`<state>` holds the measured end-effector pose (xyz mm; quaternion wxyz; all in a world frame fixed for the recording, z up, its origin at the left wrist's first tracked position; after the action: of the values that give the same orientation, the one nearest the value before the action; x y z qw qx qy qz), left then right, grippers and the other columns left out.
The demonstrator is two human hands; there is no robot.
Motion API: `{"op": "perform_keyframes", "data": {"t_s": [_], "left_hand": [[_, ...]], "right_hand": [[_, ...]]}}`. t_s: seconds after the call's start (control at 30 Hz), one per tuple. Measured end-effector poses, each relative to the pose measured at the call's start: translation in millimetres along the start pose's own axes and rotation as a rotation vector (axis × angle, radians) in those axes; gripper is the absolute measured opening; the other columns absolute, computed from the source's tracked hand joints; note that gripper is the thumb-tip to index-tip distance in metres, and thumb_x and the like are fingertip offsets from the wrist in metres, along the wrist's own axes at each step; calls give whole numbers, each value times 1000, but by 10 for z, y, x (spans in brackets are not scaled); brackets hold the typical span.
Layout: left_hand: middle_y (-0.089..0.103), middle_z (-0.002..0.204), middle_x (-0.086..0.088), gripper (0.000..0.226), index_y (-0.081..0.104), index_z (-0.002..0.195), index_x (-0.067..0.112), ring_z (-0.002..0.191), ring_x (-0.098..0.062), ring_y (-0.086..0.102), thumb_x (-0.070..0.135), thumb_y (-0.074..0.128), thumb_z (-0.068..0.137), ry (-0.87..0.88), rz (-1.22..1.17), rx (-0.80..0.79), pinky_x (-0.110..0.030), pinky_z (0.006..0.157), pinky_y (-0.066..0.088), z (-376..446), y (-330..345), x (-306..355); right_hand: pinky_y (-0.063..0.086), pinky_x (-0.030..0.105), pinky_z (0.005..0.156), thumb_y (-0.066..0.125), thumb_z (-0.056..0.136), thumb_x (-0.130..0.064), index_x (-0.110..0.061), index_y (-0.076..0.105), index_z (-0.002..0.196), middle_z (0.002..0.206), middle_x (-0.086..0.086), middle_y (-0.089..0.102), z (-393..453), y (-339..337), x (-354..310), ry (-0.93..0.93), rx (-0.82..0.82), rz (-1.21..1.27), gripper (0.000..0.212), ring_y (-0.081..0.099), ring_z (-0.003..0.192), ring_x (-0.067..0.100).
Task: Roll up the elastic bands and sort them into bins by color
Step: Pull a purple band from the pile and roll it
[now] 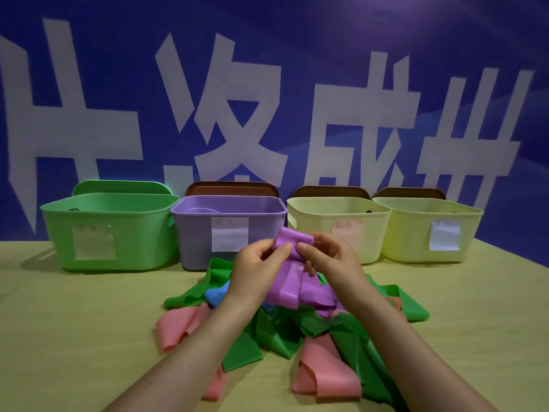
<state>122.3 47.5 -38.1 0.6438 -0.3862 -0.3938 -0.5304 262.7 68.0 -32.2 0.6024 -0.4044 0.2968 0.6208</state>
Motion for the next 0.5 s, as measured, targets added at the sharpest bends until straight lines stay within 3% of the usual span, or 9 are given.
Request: {"op": "perform_keyframes", "data": {"t_s": [0.13,0.2,0.23,0.3,0.37,0.5], "left_hand": [[72,84,-14,16,73,87,8,84,-32,65,21,63,90,37,49,32,-42,72,51,24,-30,-19],[71,82,-13,16,73,86,7,83,-33,65,20,63,90,62,73,45,-40,68,50,33,-38,-18],[71,81,-12,16,73,85,8,80,-31,64,20,64,89,71,77,48,-37,66,48,40,-43,-15],[71,82,-9,13,72,83,14,75,-21,63,20,64,89,67,70,42,-29,63,47,51,-60,3],[72,82,-5,12,72,81,19,73,-15,62,20,64,89,8,-3,14,-25,64,48,52,-66,-2],[74,86,-9,14,74,85,16,79,-24,66,23,62,90,-173,-272,-41,-34,75,52,65,-9,-116]], "right_hand": [[48,34,53,65,88,-7,-16,65,88,64,11,59,0,23,-4,-112,44,-163,10,57,58,14],[50,46,60,64,84,-22,-18,65,86,67,12,60,-13,39,-21,-175,67,-233,5,58,64,28],[50,48,61,62,82,-29,-17,65,86,68,8,61,-21,38,-25,-199,87,-271,12,59,67,30],[49,48,61,62,83,-32,-15,64,86,68,6,62,-34,45,-44,-225,118,-318,18,59,68,30],[50,45,61,65,88,-22,-16,65,85,70,9,64,-34,48,-39,-202,139,-283,6,59,65,26],[46,22,56,65,89,-8,-19,67,87,64,-5,63,-26,47,-21,-131,117,-117,11,55,57,4]]}}
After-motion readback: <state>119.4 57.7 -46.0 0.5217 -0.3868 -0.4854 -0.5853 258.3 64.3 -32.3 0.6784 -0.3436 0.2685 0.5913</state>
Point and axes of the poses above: each hand's wrist, its own z-axis towards the middle knuckle, its own y-axis out of the palm, x = y × z, the point moved 5 cm from there along z, towards the middle knuckle
